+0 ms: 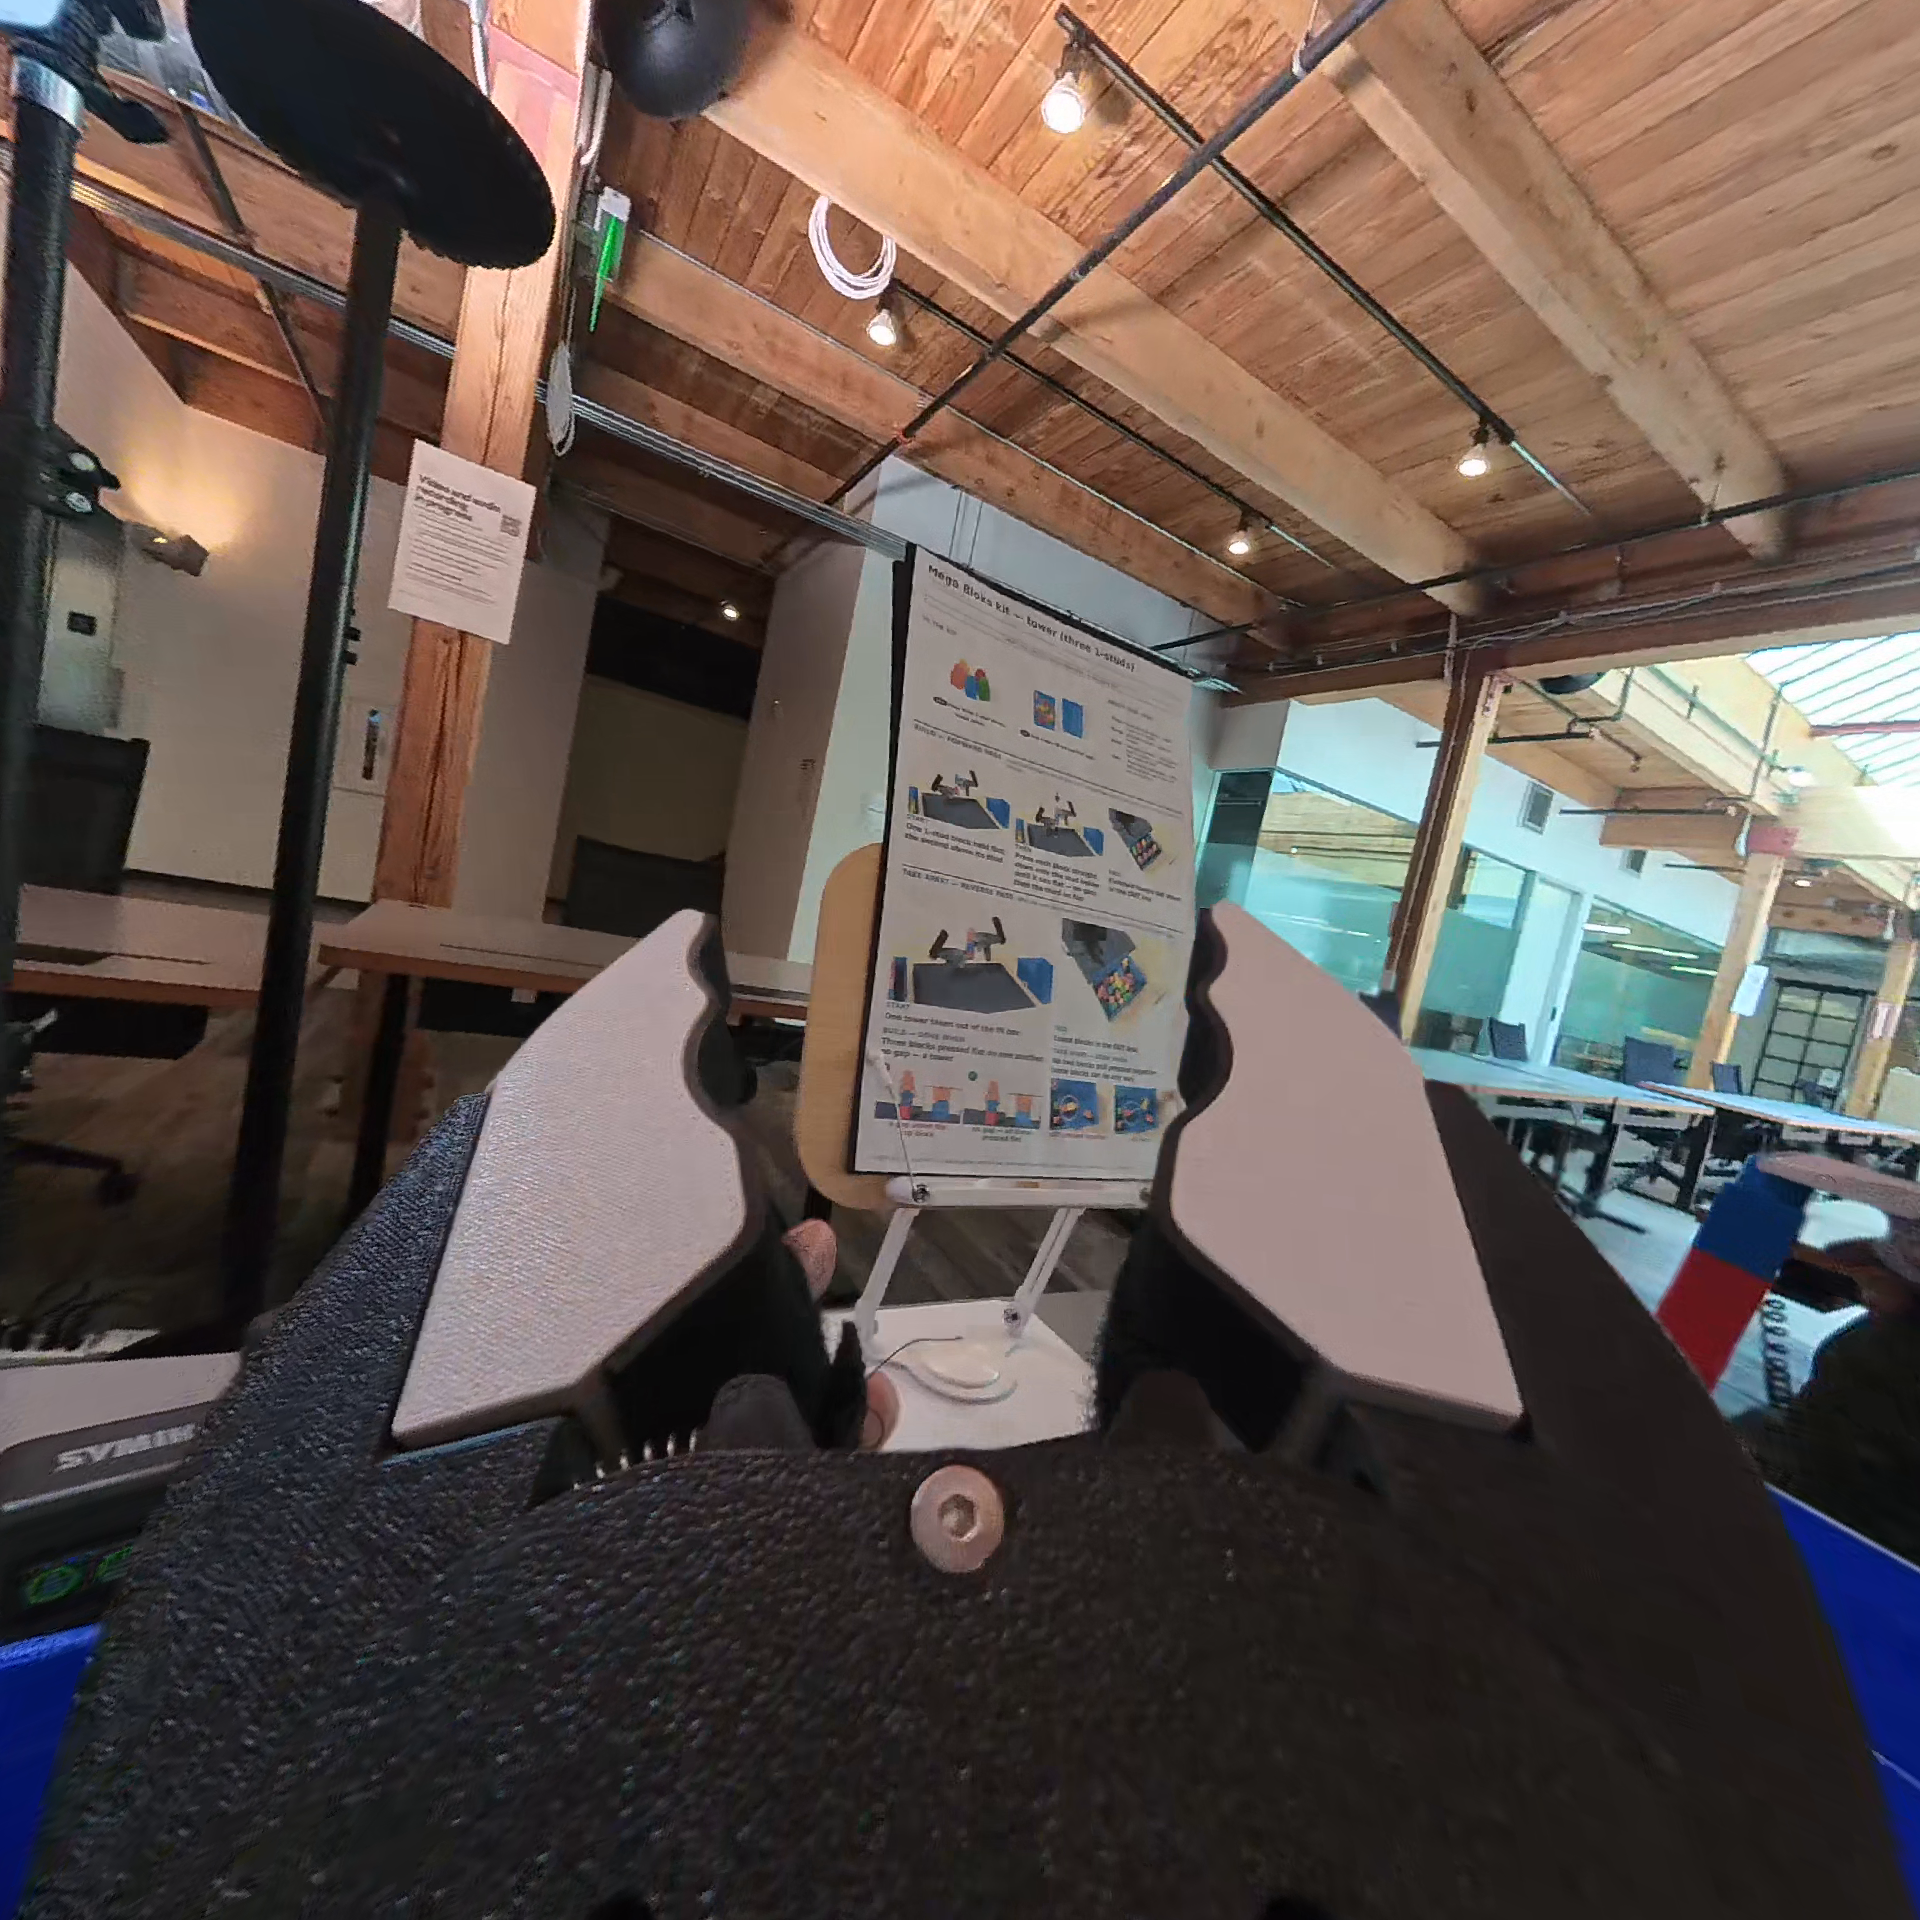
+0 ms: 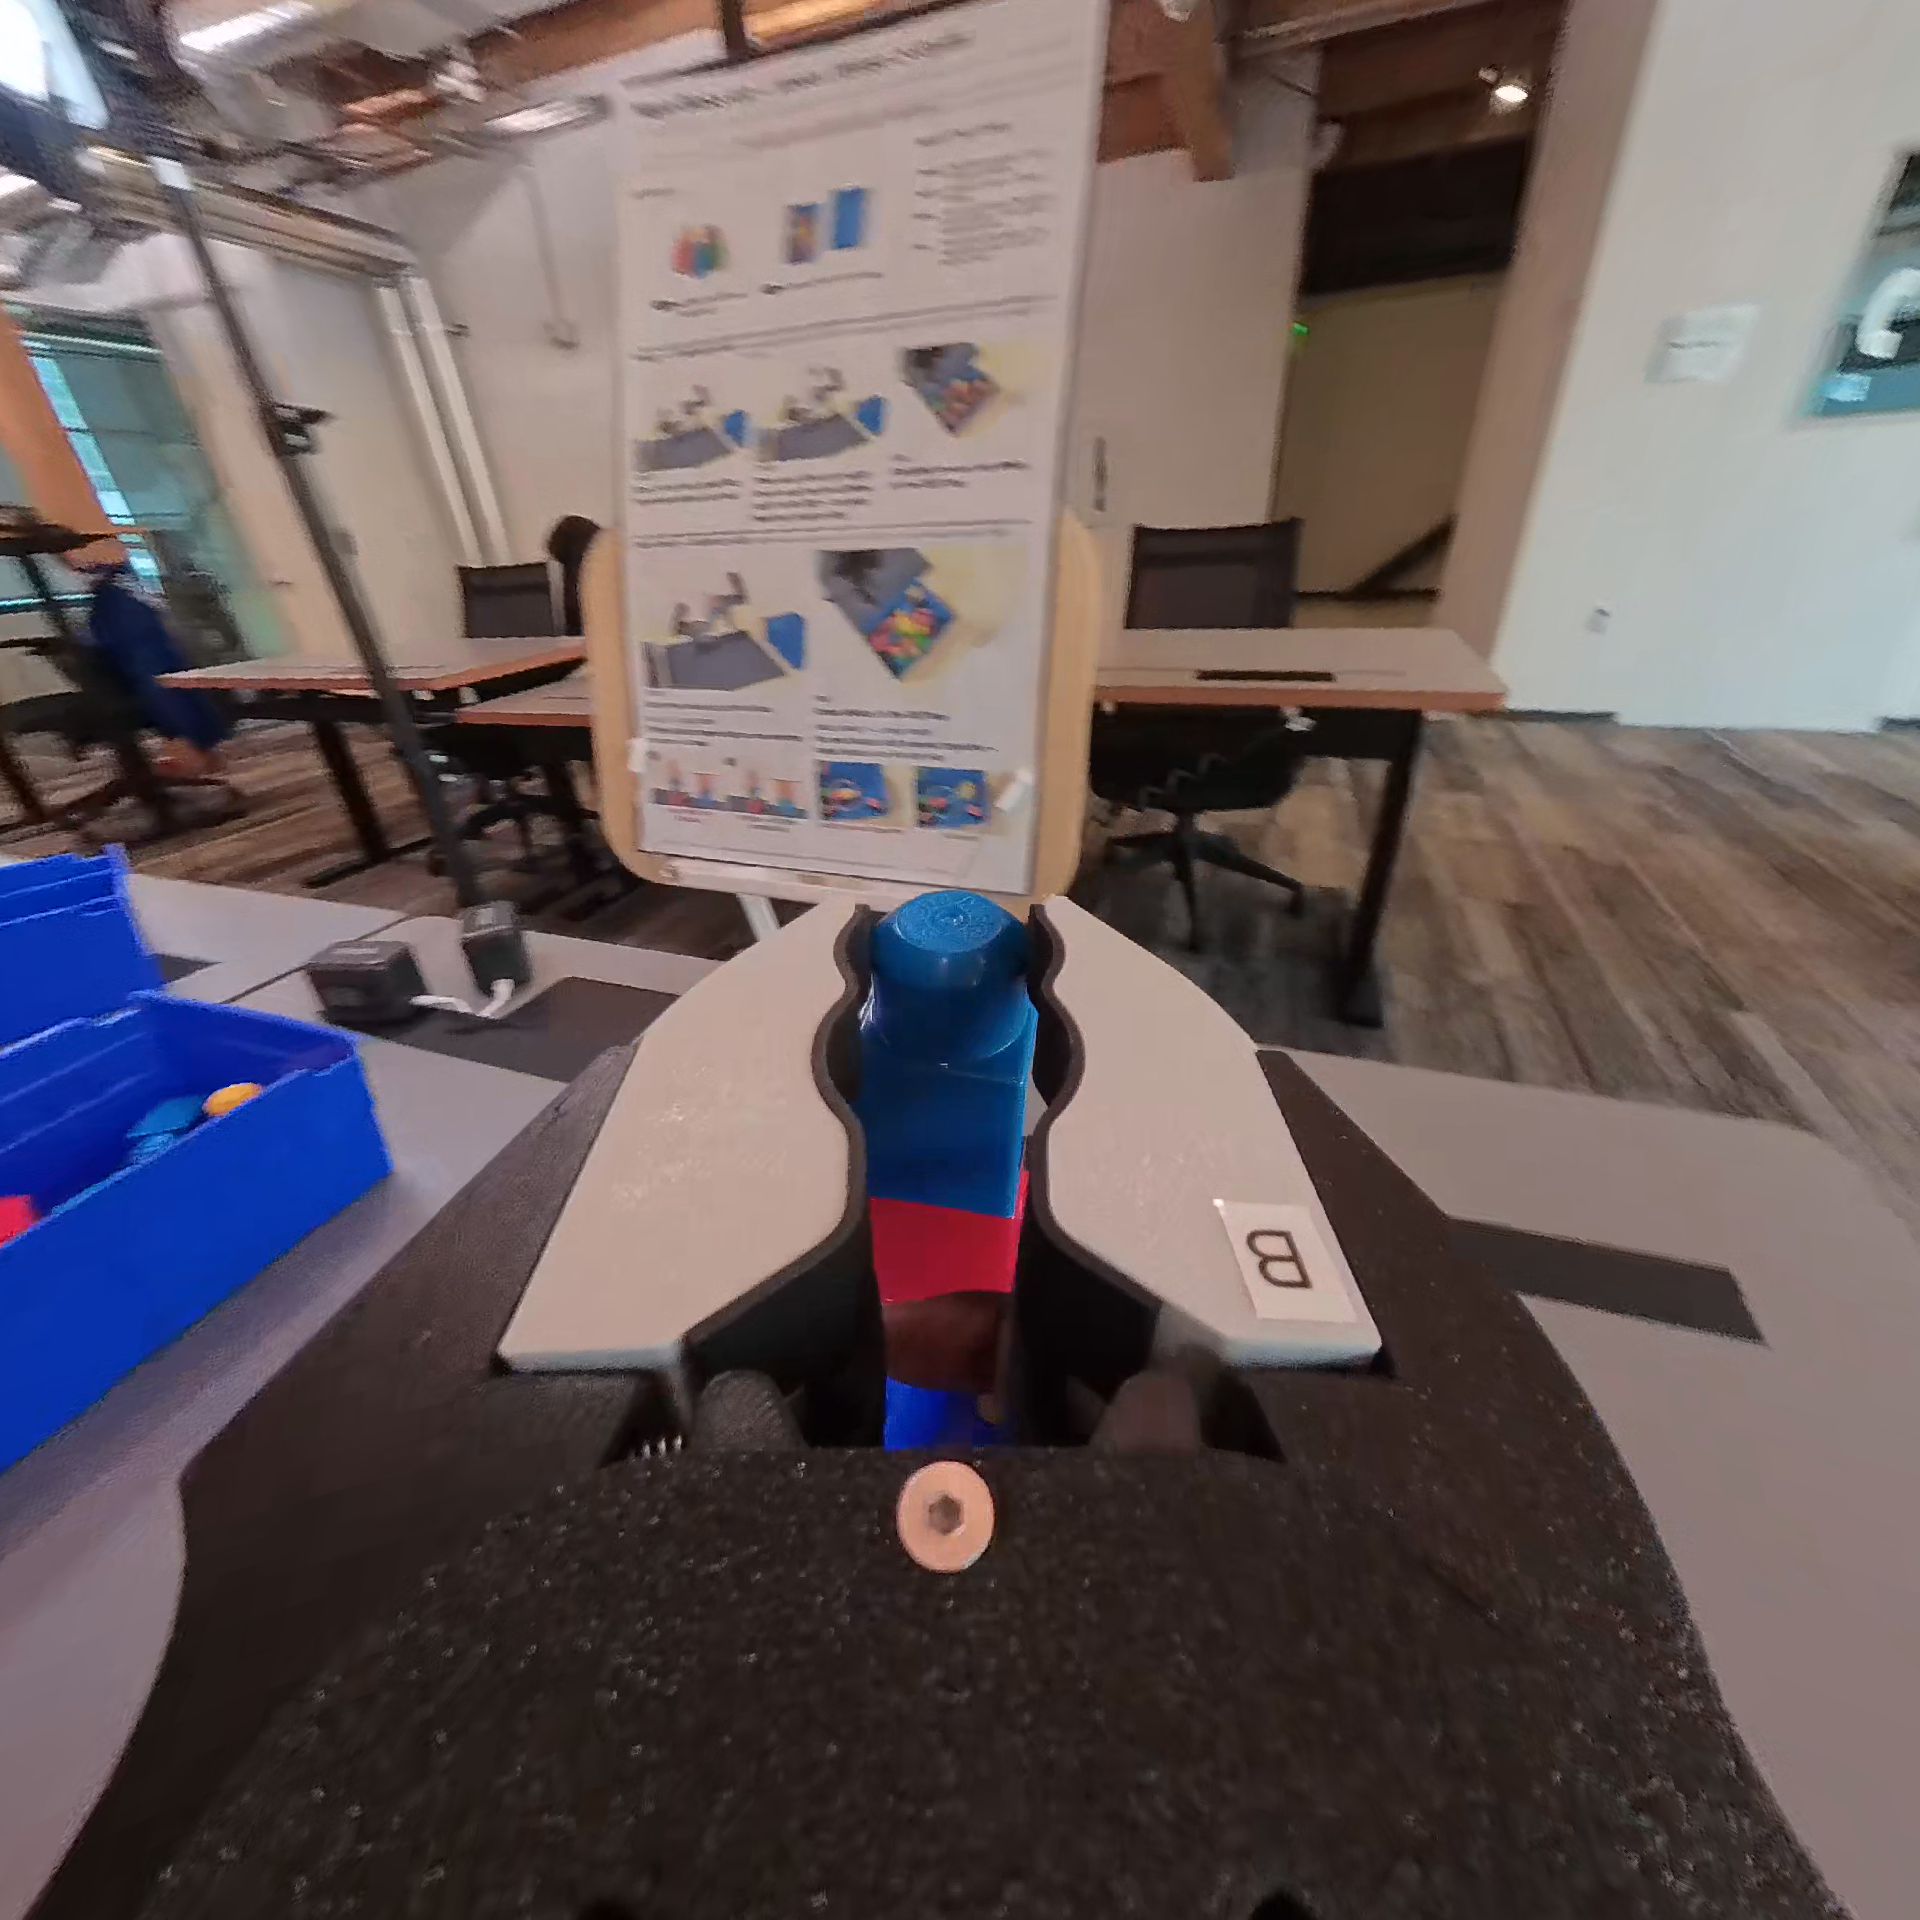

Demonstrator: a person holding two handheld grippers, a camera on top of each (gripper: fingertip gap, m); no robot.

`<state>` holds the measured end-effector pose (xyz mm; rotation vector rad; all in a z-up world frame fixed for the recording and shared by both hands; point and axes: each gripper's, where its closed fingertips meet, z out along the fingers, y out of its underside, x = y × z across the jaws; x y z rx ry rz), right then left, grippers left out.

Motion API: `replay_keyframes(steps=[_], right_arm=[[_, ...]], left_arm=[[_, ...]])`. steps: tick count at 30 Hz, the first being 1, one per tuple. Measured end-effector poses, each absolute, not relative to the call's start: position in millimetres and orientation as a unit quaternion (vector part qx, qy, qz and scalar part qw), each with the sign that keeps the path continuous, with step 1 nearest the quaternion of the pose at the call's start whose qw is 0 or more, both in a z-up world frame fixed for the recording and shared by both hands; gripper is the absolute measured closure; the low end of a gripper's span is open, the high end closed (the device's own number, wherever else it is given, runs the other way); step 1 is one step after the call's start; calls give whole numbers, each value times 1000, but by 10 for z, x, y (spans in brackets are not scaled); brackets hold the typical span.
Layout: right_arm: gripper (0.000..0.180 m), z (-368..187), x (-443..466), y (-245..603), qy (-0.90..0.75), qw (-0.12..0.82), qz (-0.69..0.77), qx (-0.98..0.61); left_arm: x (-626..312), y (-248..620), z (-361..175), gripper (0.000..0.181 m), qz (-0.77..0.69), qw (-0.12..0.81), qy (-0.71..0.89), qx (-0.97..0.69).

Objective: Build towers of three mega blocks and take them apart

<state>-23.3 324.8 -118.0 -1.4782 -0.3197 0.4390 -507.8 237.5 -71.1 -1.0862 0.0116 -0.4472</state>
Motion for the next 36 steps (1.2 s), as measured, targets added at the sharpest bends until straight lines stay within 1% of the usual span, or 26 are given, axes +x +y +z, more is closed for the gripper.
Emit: replay_keyframes(steps=[1, 6, 12, 21, 26, 30, 36], right_arm=[[152, -1232, -132, 3291, -129, 704, 186, -673], [152, -1501, 243, 3473, -68, 688, 165, -704], [152, -1836, 403, 3679, -38, 659, 144, -737], [152, -2243, 511, 3905, -20, 631, 119, -766], [151, -2379, 557, 3994, -6, 636, 128, -761], [151, -2414, 584, 4053, -2, 657, 121, -744], [151, -2587, 527, 4186, -32, 671, 62, -738]], left_arm=[[-5088, 2368, -719, 98, -203, 833, 9, -515], [-5036, 2360, -709, 106, -201, 834, 23, -513], [-4873, 2398, -735, 115, -204, 824, 57, -526], [-4827, 2413, -747, 122, -204, 822, 67, -528], [-4814, 2404, -741, 123, -205, 821, 68, -528], [-4798, 2420, -754, 125, -206, 819, 70, -531], [-4770, 2394, -736, 125, -207, 820, 76, -528]])
